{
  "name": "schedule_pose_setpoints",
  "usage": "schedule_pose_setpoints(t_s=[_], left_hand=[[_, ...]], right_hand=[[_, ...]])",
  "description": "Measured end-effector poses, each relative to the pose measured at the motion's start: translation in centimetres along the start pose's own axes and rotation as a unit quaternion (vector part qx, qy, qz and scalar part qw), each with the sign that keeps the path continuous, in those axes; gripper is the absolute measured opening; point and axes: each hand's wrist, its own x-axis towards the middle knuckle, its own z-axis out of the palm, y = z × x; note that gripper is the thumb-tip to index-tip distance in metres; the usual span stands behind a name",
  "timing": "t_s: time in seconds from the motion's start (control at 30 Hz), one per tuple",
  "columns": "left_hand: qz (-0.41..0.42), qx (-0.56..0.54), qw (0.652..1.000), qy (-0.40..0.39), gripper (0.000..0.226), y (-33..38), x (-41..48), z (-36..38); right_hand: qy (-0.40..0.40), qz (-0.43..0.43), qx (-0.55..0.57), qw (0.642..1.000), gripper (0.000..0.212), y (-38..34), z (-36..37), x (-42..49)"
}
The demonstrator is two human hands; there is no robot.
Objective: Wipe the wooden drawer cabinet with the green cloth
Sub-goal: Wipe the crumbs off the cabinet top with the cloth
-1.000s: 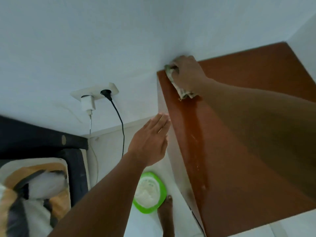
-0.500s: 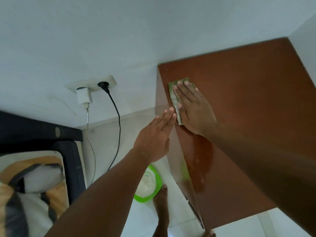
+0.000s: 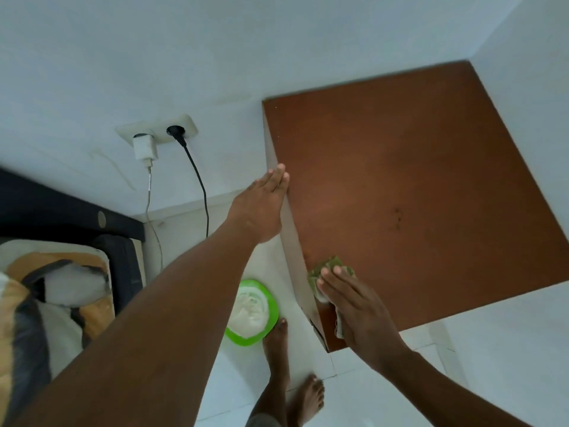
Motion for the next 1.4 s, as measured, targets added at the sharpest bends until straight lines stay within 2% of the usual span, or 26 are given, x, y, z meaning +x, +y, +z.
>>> schedule_pose_setpoints(t_s=[0.07,0.17,0.3,0.4,0.47,0.53,0.7,0.8,0.87,1.0,1.1,1.23,1.3,1.4], left_hand=[[-0.016,0.013,1.000,-0.010,0.085,0.8,0.0,-0.2],[-0.039,0.015,0.999,-0.014,0.088,1.5,-0.4,-0.3],[-0.061,0.025,0.998,-0.018,0.091,2.1,-0.6,-1.0],[-0.062,0.026,0.997,-0.022,0.090,1.9,-0.5,-1.3],[-0.058,0.024,0.998,-0.018,0.090,1.6,-0.5,-1.2],[-0.049,0.020,0.999,-0.014,0.091,1.4,-0.4,-0.9],[-0.031,0.025,0.999,-0.008,0.091,0.8,-0.3,-0.7],[-0.014,0.036,0.999,-0.009,0.088,0.2,-0.1,-0.6],[-0.002,0.045,0.999,-0.012,0.086,-0.1,0.2,-0.6],[0.025,0.062,0.998,-0.017,0.088,-0.9,0.4,-0.4],[0.044,0.076,0.996,-0.020,0.089,-1.3,0.2,-0.2],[0.038,0.066,0.997,-0.023,0.087,-0.8,0.1,-0.3],[0.027,0.061,0.998,-0.020,0.086,-0.4,-0.1,-0.3],[0.013,0.056,0.998,-0.017,0.087,0.2,-0.5,-0.2]], right_hand=[[-0.032,0.018,0.015,0.999,0.107,-0.4,0.0,-2.4],[-0.027,0.017,0.003,0.999,0.107,-0.2,-0.3,-5.0],[-0.012,0.004,0.005,1.000,0.083,0.5,-1.4,-6.2],[0.041,0.033,0.005,0.999,0.056,2.1,-3.3,-4.7],[0.087,0.066,0.011,0.994,0.040,3.4,-4.8,-2.2],[0.112,0.100,0.009,0.989,0.036,4.3,-6.2,1.4],[0.155,0.149,0.018,0.976,0.045,3.8,-7.9,14.5],[0.118,0.202,0.038,0.971,0.052,3.9,-6.7,22.0],[0.090,0.209,0.015,0.974,0.053,3.3,-4.4,23.8],[0.062,0.162,-0.083,0.981,0.059,0.5,-0.4,19.2],[0.074,0.155,-0.072,0.983,0.055,-2.3,0.8,13.4],[0.062,0.170,-0.043,0.983,0.053,-5.7,1.9,4.4],[0.080,0.149,-0.032,0.985,0.053,-6.5,2.2,0.6],[0.096,0.129,-0.045,0.986,0.066,-6.4,2.6,-4.5]])
